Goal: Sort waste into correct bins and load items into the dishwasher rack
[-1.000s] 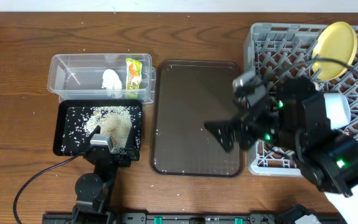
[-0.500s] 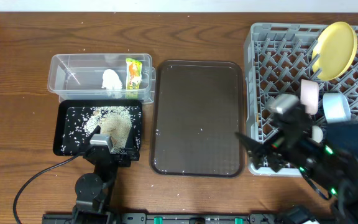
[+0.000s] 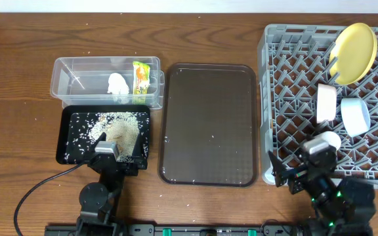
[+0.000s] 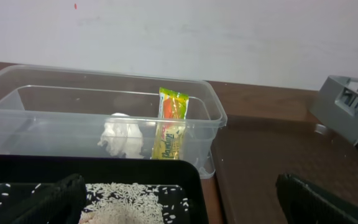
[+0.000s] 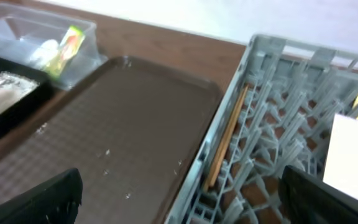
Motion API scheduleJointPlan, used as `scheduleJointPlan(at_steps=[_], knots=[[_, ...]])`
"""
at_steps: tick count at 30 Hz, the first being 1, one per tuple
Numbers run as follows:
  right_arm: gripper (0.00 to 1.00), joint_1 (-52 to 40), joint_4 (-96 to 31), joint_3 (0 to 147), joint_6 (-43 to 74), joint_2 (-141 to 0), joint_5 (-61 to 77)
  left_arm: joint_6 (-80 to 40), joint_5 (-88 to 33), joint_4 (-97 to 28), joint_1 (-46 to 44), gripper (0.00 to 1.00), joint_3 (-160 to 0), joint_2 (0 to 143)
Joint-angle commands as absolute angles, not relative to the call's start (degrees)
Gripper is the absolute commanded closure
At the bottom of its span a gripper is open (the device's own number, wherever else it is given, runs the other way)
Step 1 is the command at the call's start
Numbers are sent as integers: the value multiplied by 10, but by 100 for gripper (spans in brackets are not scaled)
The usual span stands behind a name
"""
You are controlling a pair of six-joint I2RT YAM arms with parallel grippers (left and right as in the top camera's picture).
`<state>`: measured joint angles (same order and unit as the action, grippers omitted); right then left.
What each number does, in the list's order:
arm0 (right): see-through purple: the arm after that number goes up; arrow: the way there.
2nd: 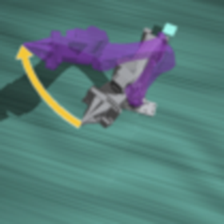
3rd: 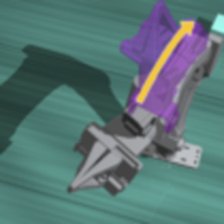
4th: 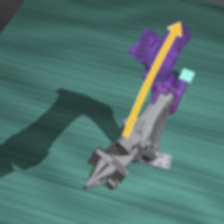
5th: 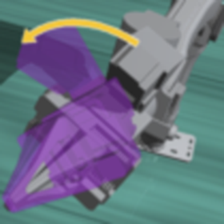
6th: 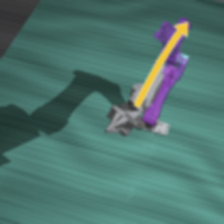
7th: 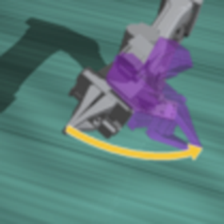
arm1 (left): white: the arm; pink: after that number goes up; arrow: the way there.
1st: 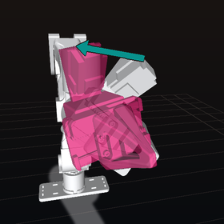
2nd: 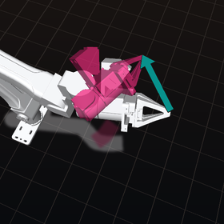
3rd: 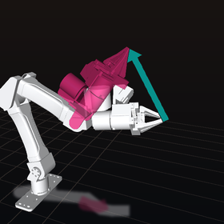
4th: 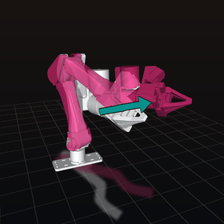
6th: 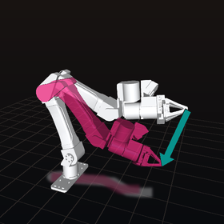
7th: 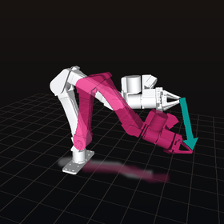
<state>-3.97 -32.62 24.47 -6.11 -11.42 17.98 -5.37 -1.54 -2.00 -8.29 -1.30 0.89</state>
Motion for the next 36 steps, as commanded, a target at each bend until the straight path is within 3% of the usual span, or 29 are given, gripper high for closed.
scheduleJointPlan(at_steps=[1, 13, 36], knots=[[1, -16, -292, 185, -62, -54, 211, -57, -8, -41, -80, 0, -3, 7], [1, -7, -11, 3, -35, -3, 236, -57, -8, -41, -80, 0, -3, 7], [1, -7, -24, 3, -35, -4, 234, -57, -8, -41, -80, 0, -3, 7]])
